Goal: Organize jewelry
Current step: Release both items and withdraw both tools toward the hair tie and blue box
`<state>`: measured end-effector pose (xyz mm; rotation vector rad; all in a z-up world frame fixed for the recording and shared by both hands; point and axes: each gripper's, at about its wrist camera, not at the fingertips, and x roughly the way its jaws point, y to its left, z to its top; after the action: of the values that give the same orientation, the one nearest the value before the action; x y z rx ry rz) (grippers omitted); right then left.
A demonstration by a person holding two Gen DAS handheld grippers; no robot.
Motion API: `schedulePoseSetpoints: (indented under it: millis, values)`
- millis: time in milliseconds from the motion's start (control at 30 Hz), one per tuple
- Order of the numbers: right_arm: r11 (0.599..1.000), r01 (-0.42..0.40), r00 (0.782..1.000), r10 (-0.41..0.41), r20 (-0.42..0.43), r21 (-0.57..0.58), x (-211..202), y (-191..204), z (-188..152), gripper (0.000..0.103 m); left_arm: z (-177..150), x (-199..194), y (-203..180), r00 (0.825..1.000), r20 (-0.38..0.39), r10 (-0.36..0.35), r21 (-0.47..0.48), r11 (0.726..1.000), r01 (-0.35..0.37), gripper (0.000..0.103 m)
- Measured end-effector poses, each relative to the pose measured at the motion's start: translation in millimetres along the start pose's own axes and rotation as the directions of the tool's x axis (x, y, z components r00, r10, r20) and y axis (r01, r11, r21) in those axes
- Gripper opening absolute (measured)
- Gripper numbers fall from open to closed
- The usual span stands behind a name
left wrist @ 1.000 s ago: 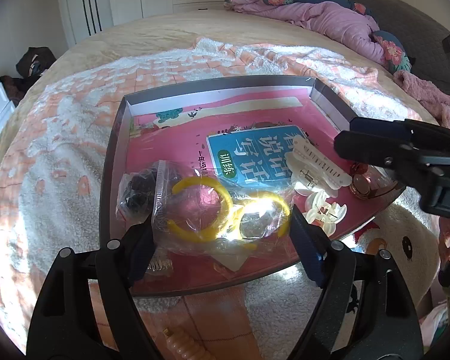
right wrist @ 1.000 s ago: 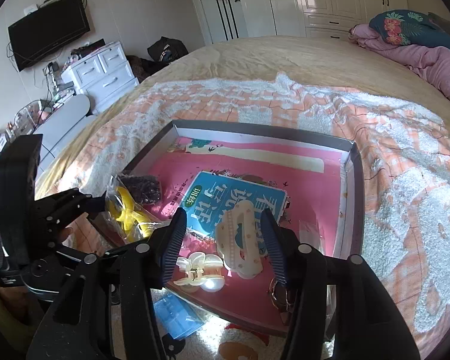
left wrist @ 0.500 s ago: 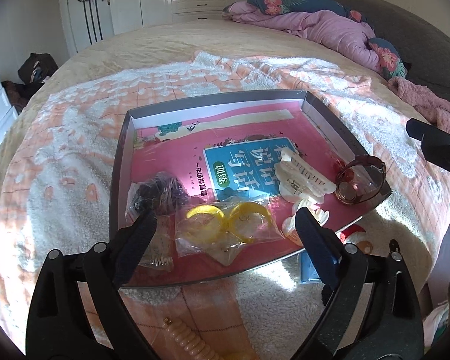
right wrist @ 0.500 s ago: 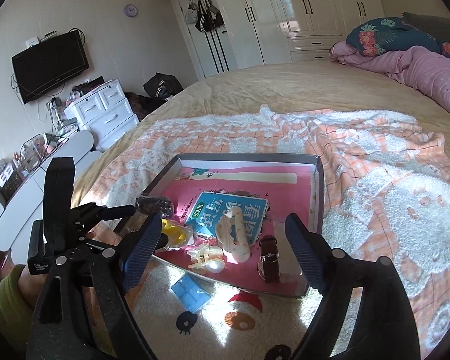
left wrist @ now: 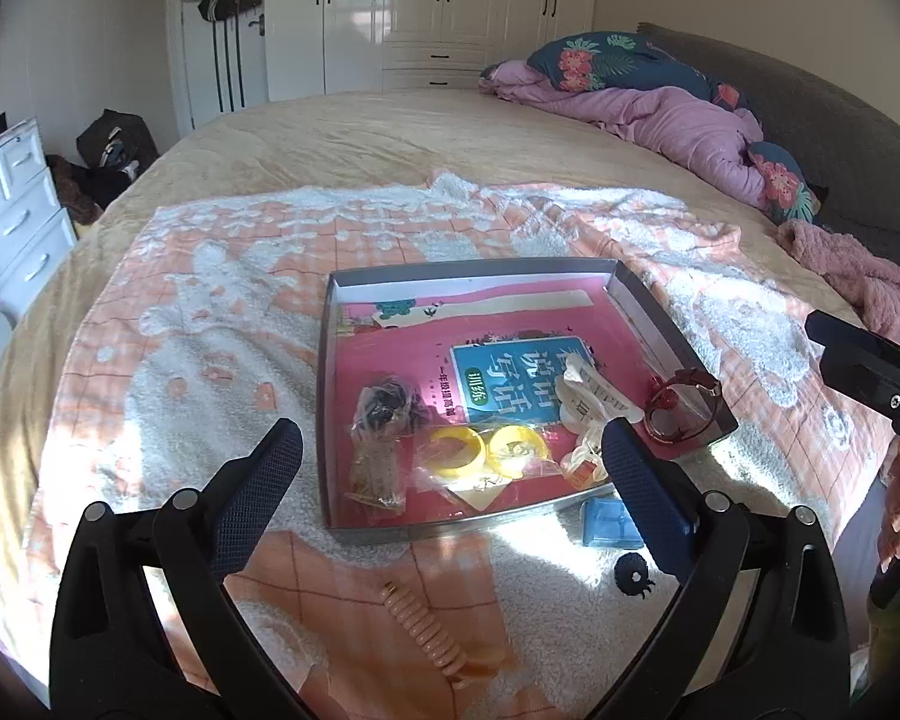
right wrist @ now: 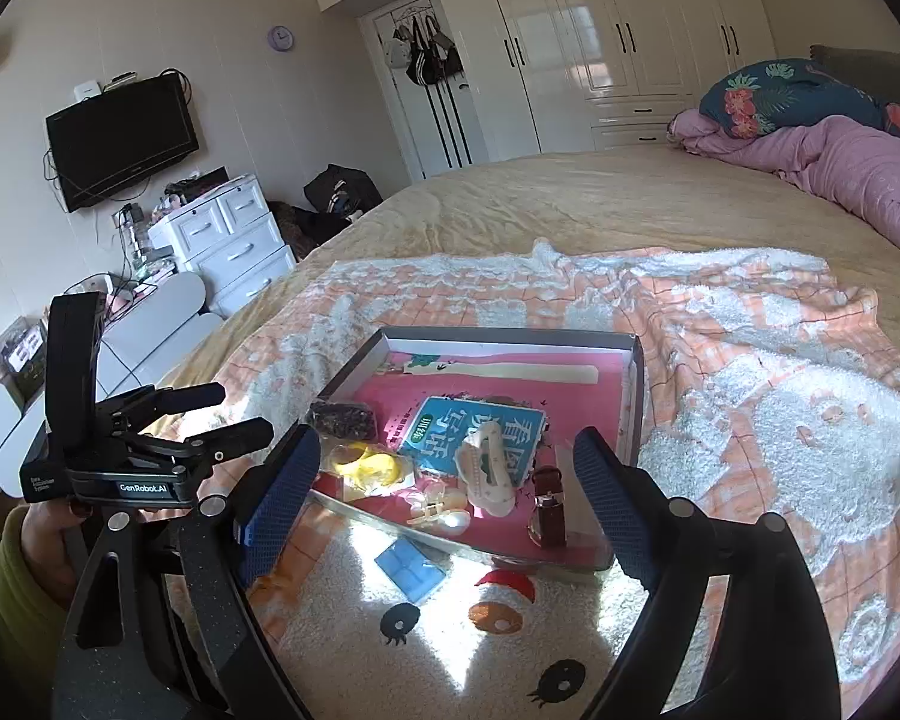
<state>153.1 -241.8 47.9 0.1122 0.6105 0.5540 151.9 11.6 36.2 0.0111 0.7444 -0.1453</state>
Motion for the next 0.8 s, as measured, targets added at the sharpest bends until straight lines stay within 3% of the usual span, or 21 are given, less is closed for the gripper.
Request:
schedulePoseSetpoints:
  millis: [133, 367, 800]
  values:
    - [1.0, -0.005, 1.0, 0.006, 0.019, -0.013, -8, 8, 1, 0.096, -1, -16, 6, 0.999, 0.023, 0.023, -0.018, 1.0, -0.023, 0.093]
    - [0.999, -0.018, 0.999, 0.019, 0.027, -0.034, -17, 19, 1, 0.097, -3, -37, 16, 0.997, 0.06, 0.048, -0.046, 0.998, -0.045, 0.093]
    - [0.996, -0.047, 0.999, 0.045, -0.027, -0.071, -8, 42, -14, 0.097, -32, -46, 38, 0.994, 0.028, 0.104, -0.079, 0.992, -0.101, 0.093]
